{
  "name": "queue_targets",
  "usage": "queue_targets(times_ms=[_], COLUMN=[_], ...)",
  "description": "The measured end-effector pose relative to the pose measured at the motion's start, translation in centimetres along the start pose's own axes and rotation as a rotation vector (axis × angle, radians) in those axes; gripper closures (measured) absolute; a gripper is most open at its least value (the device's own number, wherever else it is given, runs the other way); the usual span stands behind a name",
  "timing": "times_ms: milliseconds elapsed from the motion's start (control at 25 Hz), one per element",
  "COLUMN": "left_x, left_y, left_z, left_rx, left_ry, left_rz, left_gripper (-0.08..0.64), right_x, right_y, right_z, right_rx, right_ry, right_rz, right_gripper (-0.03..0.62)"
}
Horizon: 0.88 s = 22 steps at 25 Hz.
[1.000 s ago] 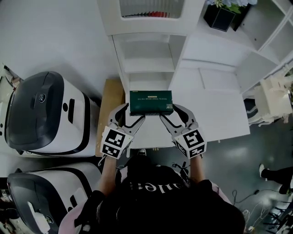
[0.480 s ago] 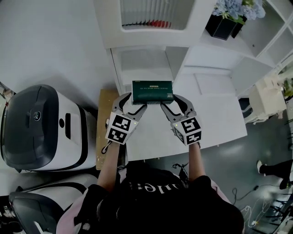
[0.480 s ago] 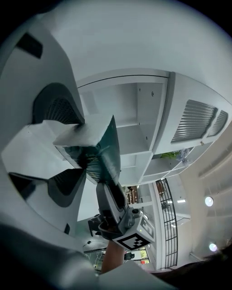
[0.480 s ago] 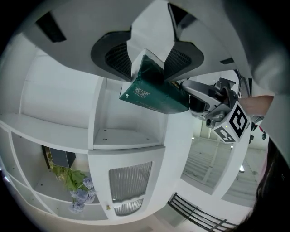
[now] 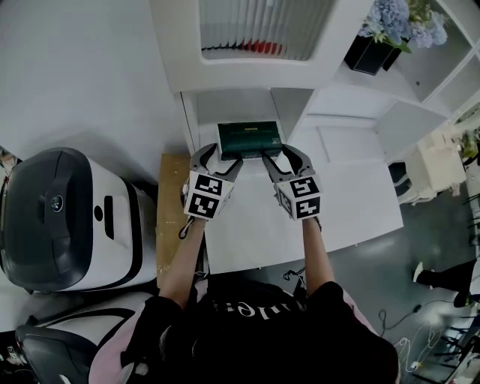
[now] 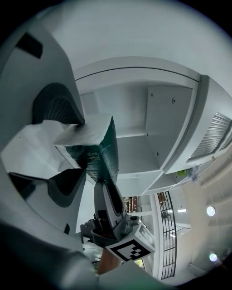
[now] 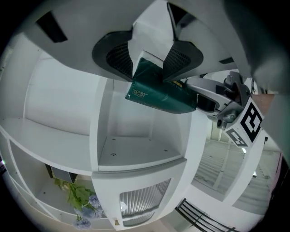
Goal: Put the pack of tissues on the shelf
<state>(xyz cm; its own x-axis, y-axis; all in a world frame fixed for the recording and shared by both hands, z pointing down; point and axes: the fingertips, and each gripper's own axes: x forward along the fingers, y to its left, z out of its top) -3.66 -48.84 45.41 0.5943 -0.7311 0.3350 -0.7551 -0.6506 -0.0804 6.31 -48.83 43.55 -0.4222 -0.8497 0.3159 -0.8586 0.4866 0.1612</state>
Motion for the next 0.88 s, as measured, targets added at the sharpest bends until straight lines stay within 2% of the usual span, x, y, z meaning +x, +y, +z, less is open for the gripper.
queue_targets(times_ms=[160,440,600,880], left_x=[0.9,2.2,3.2,5.1], left_y=[1.0,1.8,1.9,2.5], left_z=[-1.0,-0.2,-0.1,0.3], left_rx=[-0.056,-0.154,-0.209,-0.232], left_ry=[-0.02,-0.04,-0.035,0.002], left_rz=[0.043,0.117,0.161,0.205], left_gripper=[0.258,0.258,0.258,0.258], right_x=[0.9,2.4,2.4,1.2], right_y=[-0.3,-2.0,-1.8,-1.3], right_z=[0.0,0.2,-1.1,-3.0], right_rx=[0.055,0.202,0.199,0.205], right_ry=[-0.035,-0.091,-0.05,-0.022], right_rz=[-0.026,-0.077,-0.061,-0.038], right_gripper=[0.373,0.382,0.382,0.382])
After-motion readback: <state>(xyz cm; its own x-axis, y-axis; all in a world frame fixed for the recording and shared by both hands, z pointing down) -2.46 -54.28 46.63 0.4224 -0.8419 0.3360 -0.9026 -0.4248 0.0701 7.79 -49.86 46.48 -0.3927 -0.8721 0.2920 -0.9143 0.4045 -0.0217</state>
